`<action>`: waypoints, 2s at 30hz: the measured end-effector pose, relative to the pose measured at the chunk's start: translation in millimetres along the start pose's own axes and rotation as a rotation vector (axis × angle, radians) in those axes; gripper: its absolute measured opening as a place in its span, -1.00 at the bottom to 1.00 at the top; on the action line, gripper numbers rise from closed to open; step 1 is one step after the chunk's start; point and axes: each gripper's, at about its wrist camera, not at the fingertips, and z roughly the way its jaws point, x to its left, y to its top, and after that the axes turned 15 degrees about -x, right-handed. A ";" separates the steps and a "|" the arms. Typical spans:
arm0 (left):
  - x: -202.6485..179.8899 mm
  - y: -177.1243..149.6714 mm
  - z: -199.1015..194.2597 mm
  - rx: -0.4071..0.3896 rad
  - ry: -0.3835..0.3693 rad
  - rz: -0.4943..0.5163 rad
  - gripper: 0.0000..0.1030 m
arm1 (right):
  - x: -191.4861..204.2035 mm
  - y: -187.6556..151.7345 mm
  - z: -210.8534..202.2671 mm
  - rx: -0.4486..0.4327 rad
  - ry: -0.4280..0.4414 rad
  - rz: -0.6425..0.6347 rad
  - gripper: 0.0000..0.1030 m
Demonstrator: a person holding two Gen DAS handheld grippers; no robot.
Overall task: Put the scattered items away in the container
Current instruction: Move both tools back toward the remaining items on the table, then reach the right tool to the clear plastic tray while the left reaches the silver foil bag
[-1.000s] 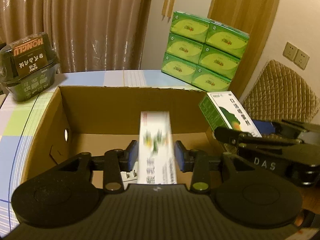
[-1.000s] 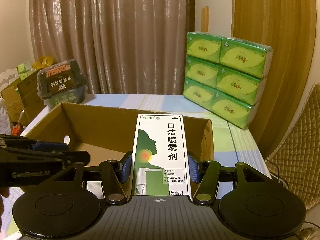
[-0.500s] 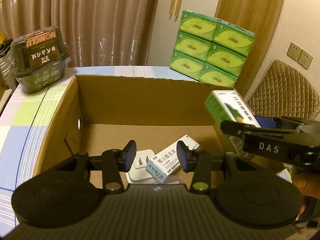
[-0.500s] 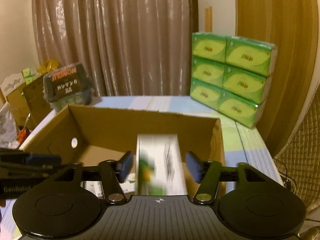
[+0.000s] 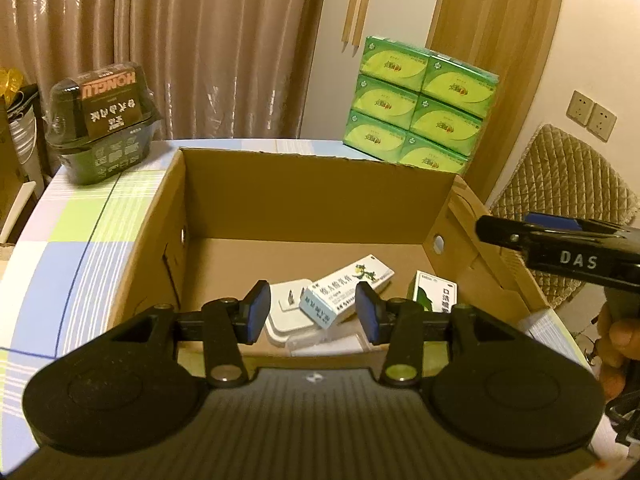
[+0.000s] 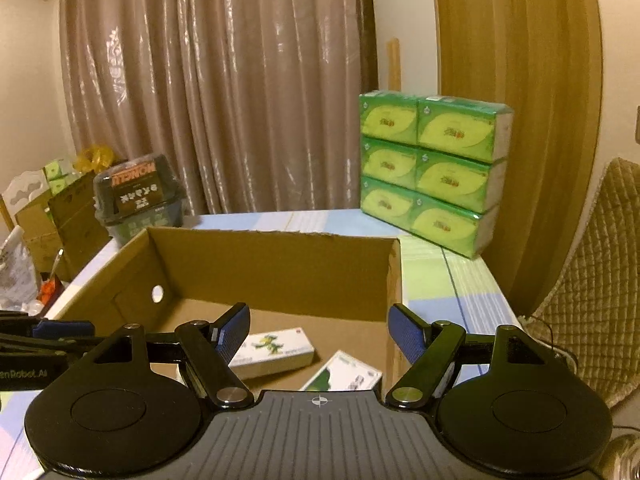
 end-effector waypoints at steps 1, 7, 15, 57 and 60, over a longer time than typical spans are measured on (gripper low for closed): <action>-1.1 -1.3 -5.5 -0.002 0.000 0.003 -0.12 | 1.4 -1.4 -7.7 -0.003 0.003 -0.004 0.43; -10.0 -13.9 -40.2 -0.007 -0.002 0.009 0.25 | 6.9 -16.2 -53.3 0.016 0.015 0.011 0.43; -20.7 -39.0 -86.6 -0.002 0.004 0.021 0.78 | 8.3 -47.9 -107.4 0.079 -0.005 -0.008 0.43; -4.1 -149.0 -180.3 0.202 0.039 0.155 0.95 | 68.6 -136.2 -147.4 0.371 0.182 -0.054 0.78; 0.8 -149.6 -178.8 0.201 0.036 0.154 0.94 | 76.1 -138.4 -139.0 0.388 0.184 -0.020 0.81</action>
